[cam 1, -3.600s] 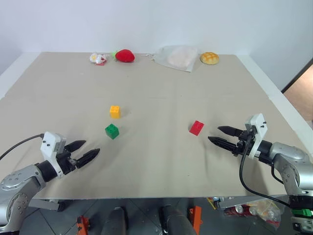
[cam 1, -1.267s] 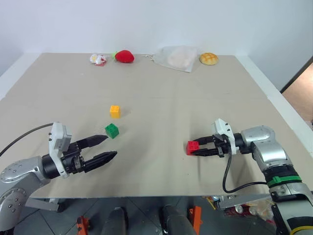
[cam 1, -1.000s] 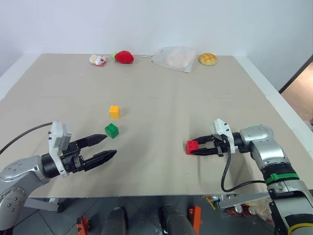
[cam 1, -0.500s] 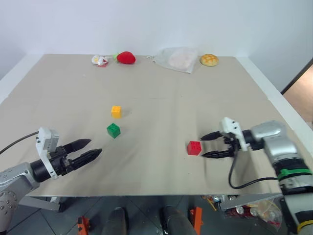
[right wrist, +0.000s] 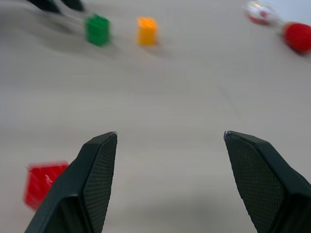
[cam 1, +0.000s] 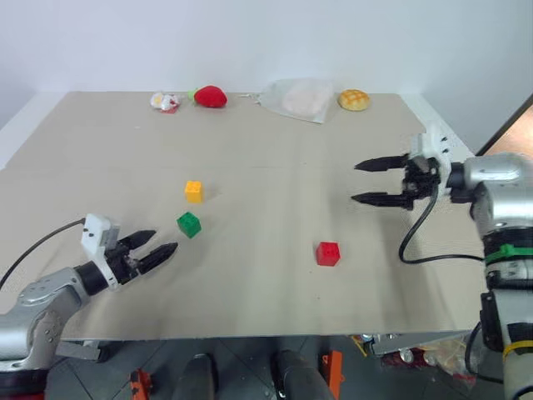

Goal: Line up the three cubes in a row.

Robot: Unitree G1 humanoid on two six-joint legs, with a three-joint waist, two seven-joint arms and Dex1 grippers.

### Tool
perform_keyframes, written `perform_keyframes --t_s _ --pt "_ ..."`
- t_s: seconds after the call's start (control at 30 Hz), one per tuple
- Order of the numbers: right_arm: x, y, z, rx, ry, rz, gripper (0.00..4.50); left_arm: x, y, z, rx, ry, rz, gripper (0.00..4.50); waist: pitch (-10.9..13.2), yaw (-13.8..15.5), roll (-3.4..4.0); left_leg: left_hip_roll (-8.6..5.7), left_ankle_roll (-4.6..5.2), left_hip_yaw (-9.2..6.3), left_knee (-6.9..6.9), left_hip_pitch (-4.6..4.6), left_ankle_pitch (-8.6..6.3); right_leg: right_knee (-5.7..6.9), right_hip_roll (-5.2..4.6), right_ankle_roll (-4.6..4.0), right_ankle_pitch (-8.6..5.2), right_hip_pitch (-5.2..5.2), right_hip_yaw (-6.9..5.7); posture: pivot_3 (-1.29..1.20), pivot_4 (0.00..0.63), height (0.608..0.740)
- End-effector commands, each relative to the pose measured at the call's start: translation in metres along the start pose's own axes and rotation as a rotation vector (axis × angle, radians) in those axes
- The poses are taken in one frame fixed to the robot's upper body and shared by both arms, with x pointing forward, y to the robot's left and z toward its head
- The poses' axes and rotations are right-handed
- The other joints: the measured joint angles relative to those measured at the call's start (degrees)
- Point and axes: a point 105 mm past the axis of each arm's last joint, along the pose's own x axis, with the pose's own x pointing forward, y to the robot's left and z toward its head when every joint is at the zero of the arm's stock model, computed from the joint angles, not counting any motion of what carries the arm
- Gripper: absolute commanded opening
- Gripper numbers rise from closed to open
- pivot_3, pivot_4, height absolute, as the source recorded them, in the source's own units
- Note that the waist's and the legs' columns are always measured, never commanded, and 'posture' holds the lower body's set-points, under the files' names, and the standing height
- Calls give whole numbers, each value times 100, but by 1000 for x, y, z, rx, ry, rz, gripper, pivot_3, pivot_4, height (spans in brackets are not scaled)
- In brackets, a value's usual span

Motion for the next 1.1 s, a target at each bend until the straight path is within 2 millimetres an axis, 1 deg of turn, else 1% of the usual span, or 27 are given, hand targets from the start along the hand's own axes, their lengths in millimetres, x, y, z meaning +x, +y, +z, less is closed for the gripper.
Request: perform_keyframes --t_s 0.03,0.2,0.33,0.53,0.57,0.63,0.67,0.7,0.77,0.8,0.87,0.93,1.03,1.1 --pt "10 19 17 -38 -47 60 3627 13 0 2 46 -15 -30 4055 1 24 4 -3 0 -1 0 -3 0 0 -2 4 -2 -1 1 0 150 739" --pt "19 33 18 -2 -57 83 3627 32 -4 2 72 -15 -72 4055 1 20 4 -10 -2 0 12 -10 -1 -1 -10 16 0 0 3 0 150 739" --pt "21 35 20 5 -65 78 3627 46 -9 -1 90 -1 -112 4055 1 10 3 -7 -1 -3 16 0 0 0 -7 11 5 9 -2 0 150 739" --pt "18 34 22 6 -61 58 3627 55 3 -4 125 15 -60 4055 1 4 3 -7 1 -4 18 1 1 2 -5 9 10 9 -3 0 150 739" --pt "17 34 22 8 -60 55 3655 56 5 -4 133 14 -52 3502 1 5 3 -7 1 -5 18 1 1 2 -6 9 10 10 -3 0 150 739" --pt "17 34 21 9 -58 52 3655 58 5 -4 136 10 -49 2879 0 5 3 -7 1 -5 19 1 1 2 -6 10 11 11 -3 0 150 739" --pt "18 34 21 10 -58 53 3655 59 6 -5 142 9 -47 2658 0 5 3 -7 2 -5 20 1 1 2 -6 10 11 11 -2 0 150 739" --pt "18 35 21 10 -58 54 3655 60 6 -5 148 9 -43 2195 0 5 3 -7 2 -5 21 1 1 2 -6 11 11 12 -2 0 150 739" --pt "19 35 22 9 -59 54 3655 63 6 -4 154 7 -39 1470 0 5 3 -7 2 -5 22 0 1 2 -6 11 12 12 -2 0 150 739" --pt "20 35 22 9 -60 53 3655 64 6 -4 156 5 -39 1297 0 5 3 -7 2 -5 22 0 1 2 -6 12 12 13 -2 0 150 739" --pt "20 34 23 10 -59 49 3655 67 2 -2 162 2 -57 1301 0 13 3 -8 2 -5 22 0 1 2 -6 12 12 13 -2 0 150 739" --pt "19 34 22 10 -57 46 3655 73 -7 4 182 -11 -105 1301 1 22 3 -7 4 -5 23 0 2 2 -7 12 12 17 -4 0 150 739" --pt "13 34 26 24 -69 36 3655 88 -43 26 197 -80 -293 1301 1 42 3 -8 4 -5 33 -9 3 1 -8 15 13 17 -5 0 150 739" --pt "10 35 25 29 -70 26 3655 93 -67 28 230 -74 -427 1301 1 41 3 -8 4 -5 43 -21 3 0 -9 20 14 14 -4 0 150 739"
